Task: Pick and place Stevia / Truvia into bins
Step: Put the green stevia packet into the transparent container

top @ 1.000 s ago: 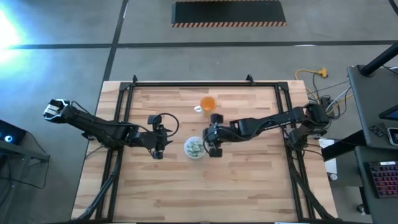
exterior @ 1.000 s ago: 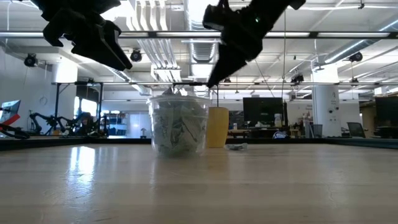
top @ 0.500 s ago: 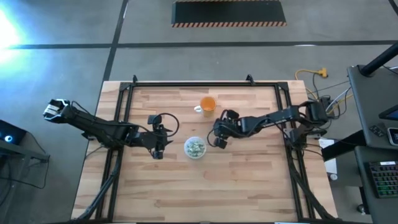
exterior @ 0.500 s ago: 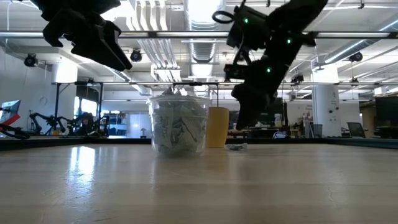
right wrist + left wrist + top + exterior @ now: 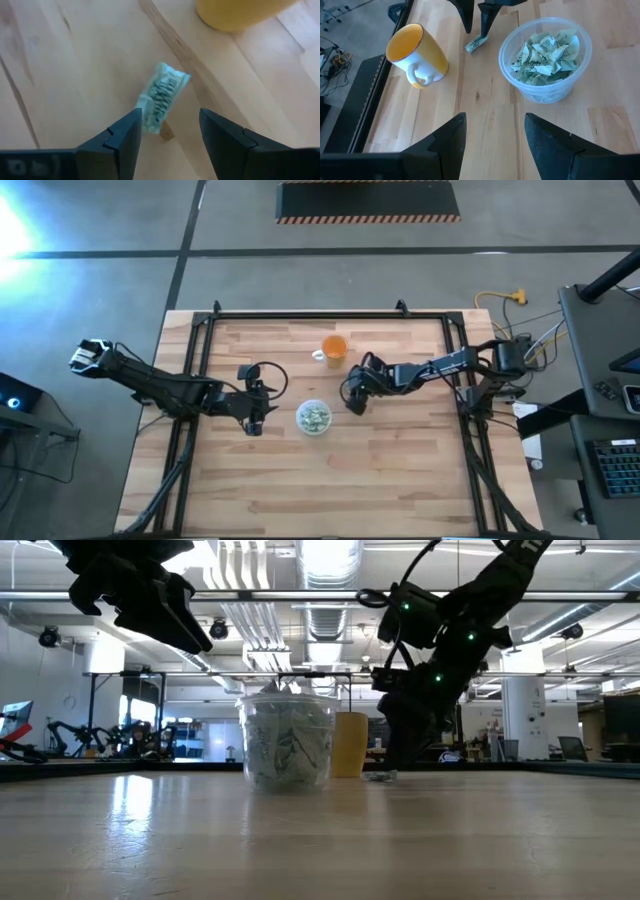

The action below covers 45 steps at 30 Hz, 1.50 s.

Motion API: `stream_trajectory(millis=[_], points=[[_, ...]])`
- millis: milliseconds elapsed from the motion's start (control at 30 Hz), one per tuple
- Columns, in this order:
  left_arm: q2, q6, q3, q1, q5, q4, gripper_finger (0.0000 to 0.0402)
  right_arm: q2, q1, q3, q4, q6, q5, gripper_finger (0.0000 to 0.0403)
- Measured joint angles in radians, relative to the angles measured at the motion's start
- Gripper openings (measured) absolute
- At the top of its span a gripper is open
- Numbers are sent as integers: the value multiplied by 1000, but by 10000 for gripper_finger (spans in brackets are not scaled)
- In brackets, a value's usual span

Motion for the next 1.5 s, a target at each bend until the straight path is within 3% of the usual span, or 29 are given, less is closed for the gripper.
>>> stream_trajectory(millis=[267,633,1000,1500], points=[[0,0,0,0,0,0,185,0,-2,-26,47,4,-8,195],[0,0,0,0,0,0,185,11,0,-37,50,3,-33,154],[0,0,0,0,0,1,185,26,0,-38,66,-54,-27,16],[0,0,0,0,0,0,185,-83,85,-38,65,-113,-21,9]])
